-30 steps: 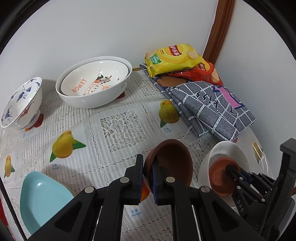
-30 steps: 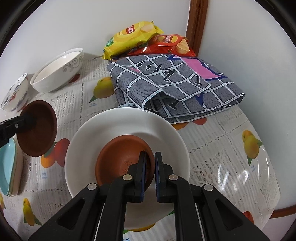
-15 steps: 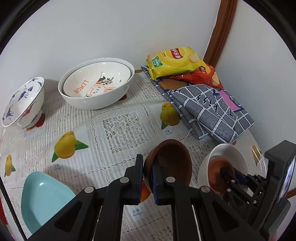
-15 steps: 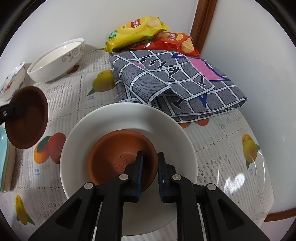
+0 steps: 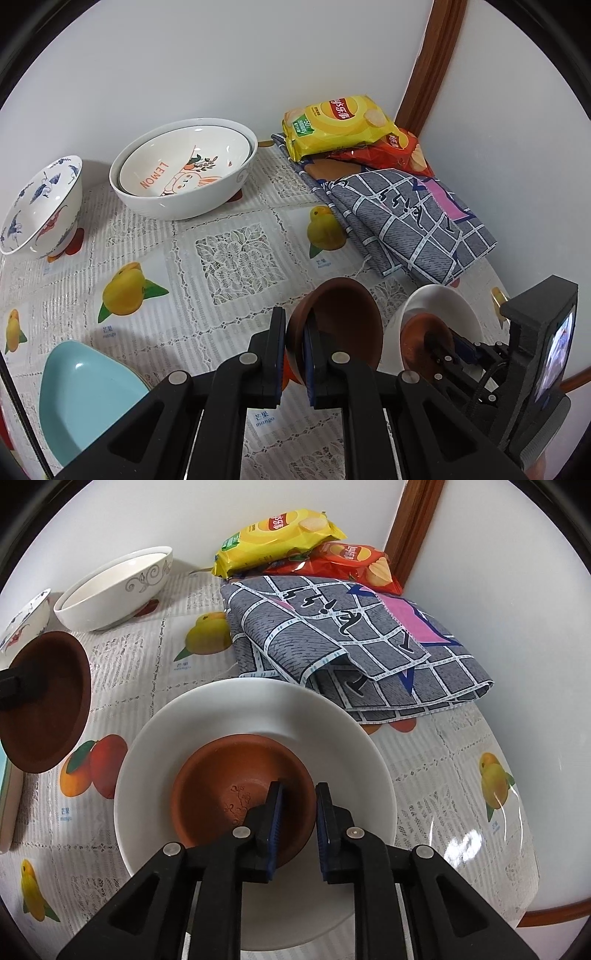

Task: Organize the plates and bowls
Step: 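Open the right gripper and withdraw it from the brown bowl, then lower the left gripper's brown bowl into the white bowl onto the other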

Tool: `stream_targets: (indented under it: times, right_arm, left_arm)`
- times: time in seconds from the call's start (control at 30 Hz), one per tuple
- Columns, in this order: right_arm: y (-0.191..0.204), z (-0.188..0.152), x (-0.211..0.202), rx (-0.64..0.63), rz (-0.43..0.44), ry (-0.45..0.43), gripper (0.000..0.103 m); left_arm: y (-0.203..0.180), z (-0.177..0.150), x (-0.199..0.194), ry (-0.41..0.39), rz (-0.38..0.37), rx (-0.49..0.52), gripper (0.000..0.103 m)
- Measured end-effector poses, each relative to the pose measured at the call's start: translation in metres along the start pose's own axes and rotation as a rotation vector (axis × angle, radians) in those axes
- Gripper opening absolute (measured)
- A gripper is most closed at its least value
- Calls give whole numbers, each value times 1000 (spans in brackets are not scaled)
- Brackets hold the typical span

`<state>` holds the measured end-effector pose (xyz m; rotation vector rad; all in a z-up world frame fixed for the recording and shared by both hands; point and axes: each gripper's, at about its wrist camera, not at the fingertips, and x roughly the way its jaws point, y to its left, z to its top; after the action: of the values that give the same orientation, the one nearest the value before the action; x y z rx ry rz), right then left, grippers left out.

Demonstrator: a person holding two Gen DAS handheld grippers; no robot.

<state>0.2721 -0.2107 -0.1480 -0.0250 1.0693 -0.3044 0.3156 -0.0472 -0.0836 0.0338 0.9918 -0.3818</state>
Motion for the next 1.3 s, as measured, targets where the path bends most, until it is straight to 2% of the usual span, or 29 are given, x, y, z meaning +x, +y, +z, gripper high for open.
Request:
stream_targets:
  times: [0.13, 0.6, 0.77, 0.83, 0.97, 1.13, 1.3]
  right_arm:
    - [1, 0, 0, -7, -4, 4, 16]
    - [-5, -5, -21, -9, -3, -34, 26]
    - [-24, -4, -46, 36, 38, -73, 30]
    - [-36, -3, -58, 61, 29, -98, 36]
    - [-63, -12, -77, 116, 16, -133, 38]
    - [-92, -40, -87, 189, 22, -122, 38]
    - [-111, -60, -90, 224, 16, -102, 38]
  left_arm:
    - [0, 0, -3, -3, -13, 4, 9]
    - [-4, -1, -8, -12, -21, 11, 9]
    - [-6, -2, -8, -11, -22, 17, 9]
    - [-7, -3, -8, -4, -34, 19, 9]
    - [-15, -6, -13, -17, -41, 39, 9]
    - [-26, -9, -20, -32, -51, 61, 9]
    - [-39, -13, -19, -8, -88, 46, 9]
